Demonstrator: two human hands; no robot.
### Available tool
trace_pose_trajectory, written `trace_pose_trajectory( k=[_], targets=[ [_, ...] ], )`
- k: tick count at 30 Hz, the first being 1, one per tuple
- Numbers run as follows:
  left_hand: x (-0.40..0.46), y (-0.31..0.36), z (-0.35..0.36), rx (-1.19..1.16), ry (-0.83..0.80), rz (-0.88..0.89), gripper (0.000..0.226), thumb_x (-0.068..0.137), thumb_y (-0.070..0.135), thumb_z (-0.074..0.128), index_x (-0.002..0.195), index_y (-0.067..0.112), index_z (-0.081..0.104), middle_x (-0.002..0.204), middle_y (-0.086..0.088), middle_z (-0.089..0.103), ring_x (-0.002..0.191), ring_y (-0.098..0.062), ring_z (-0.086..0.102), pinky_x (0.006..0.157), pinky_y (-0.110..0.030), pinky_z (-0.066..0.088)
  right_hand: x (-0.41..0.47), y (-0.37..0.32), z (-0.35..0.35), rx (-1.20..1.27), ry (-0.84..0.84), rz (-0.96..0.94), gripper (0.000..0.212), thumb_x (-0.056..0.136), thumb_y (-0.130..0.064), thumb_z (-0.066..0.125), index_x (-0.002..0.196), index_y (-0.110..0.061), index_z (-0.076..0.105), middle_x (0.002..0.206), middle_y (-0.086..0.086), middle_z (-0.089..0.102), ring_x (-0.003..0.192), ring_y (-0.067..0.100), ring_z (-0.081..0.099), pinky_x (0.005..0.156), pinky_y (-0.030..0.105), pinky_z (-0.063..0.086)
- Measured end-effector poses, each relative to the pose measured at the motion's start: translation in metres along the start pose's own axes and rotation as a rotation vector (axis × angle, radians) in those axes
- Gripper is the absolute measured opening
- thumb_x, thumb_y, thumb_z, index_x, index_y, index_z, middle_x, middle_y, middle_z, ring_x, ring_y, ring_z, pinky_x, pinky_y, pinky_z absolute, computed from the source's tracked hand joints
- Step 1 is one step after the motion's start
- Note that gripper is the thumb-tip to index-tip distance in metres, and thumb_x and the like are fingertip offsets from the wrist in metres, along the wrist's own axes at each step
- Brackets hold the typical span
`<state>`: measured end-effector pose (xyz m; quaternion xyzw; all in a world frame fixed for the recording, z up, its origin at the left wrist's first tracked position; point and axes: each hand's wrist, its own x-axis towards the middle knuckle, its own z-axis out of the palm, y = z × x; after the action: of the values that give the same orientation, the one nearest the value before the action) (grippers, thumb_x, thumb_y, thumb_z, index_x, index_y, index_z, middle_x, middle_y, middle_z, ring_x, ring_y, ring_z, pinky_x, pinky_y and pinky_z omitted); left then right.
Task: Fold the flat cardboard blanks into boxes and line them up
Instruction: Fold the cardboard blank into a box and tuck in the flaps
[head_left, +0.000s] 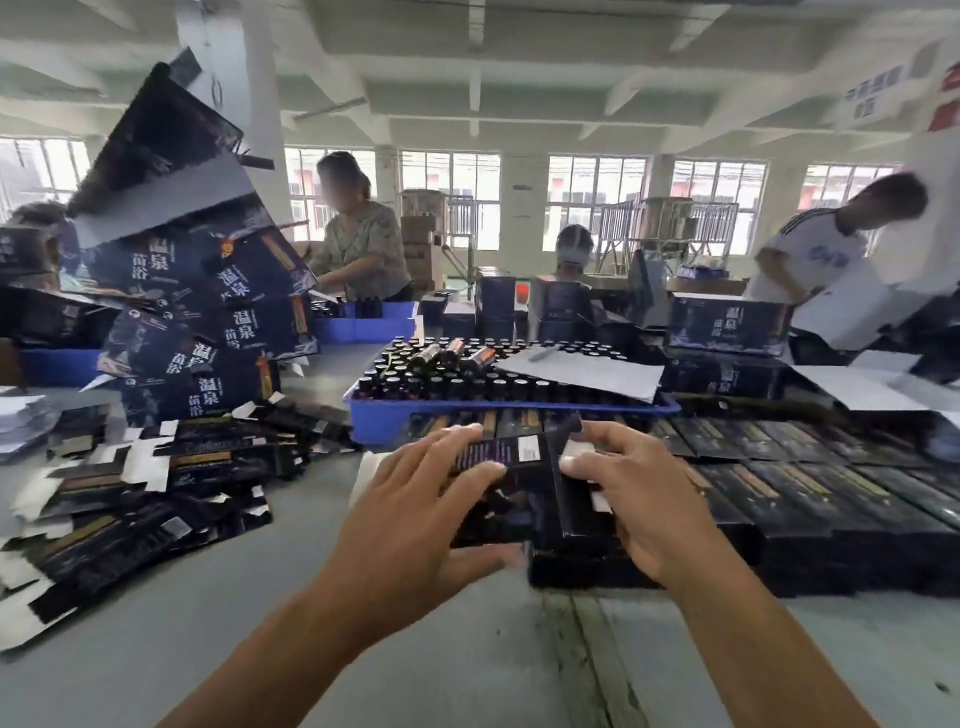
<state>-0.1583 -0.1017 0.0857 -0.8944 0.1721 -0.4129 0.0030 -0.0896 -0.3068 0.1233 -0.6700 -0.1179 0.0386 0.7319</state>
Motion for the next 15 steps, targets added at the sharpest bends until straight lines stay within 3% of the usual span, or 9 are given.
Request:
trace_pose_trajectory(
  k=[1,3,5,7,11,15],
  targets=[
    [0.002,0.002,0.001,-0.024,-0.113,-0.071,0.09,0.082,0.086,0.041,0.152,0.031,0.03,0.164,-0.008,0.027,0.151,-0.025,0.025,0.119,-0.047,0.027,-0.001,0.0,0.0,-0.049,-0.006,-0.036,0.025,0.088,-0.001,0.069,0.095,-0.025,0.074,0.084,-0.002,0.078,0.075,0.016,0.076,0.058,0.03,0.06],
    [0.006,0.004,0.004,-0.126,-0.236,-0.141,0.115,0.068,0.101,0.033,0.154,0.045,-0.018,0.168,0.003,-0.015,0.153,-0.014,-0.016,0.123,-0.037,-0.005,-0.002,0.0,0.002,-0.147,-0.03,-0.104,0.029,0.089,-0.006,0.071,0.099,-0.033,0.071,0.088,-0.01,0.077,0.08,0.011,0.075,0.063,0.029,0.061],
    [0.012,0.006,0.008,-0.175,-0.276,-0.158,0.122,0.061,0.104,0.035,0.144,0.049,-0.035,0.165,0.01,-0.023,0.148,-0.005,-0.028,0.119,-0.029,-0.018,-0.004,-0.001,0.003,-0.193,-0.069,-0.162,0.031,0.091,-0.009,0.069,0.106,-0.037,0.069,0.091,-0.014,0.076,0.081,0.01,0.075,0.068,0.03,0.062],
    [0.017,0.006,0.01,-0.2,-0.275,-0.168,0.126,0.059,0.103,0.039,0.146,0.048,-0.033,0.165,0.016,-0.007,0.15,-0.003,-0.015,0.119,-0.024,-0.015,-0.005,-0.003,0.002,-0.198,-0.108,-0.193,0.029,0.093,-0.014,0.069,0.109,-0.039,0.069,0.094,-0.012,0.077,0.085,0.011,0.075,0.074,0.035,0.062],
    [0.021,0.001,0.011,-0.247,-0.178,-0.2,0.124,0.06,0.099,0.044,0.153,0.045,-0.018,0.156,0.012,0.021,0.14,-0.008,0.018,0.119,-0.033,0.017,-0.007,-0.009,-0.003,-0.141,-0.172,-0.16,0.022,0.09,-0.043,0.07,0.113,-0.043,0.069,0.103,-0.005,0.076,0.091,0.014,0.075,0.07,0.03,0.062],
    [0.02,-0.003,0.008,-0.298,-0.096,-0.234,0.113,0.063,0.092,0.051,0.153,0.041,0.004,0.147,0.014,0.039,0.129,-0.005,0.034,0.112,-0.035,0.03,-0.007,-0.012,-0.006,-0.088,-0.161,-0.162,0.026,0.084,-0.054,0.069,0.108,-0.044,0.071,0.106,-0.001,0.076,0.094,0.021,0.075,0.078,0.044,0.063]
  ],
)
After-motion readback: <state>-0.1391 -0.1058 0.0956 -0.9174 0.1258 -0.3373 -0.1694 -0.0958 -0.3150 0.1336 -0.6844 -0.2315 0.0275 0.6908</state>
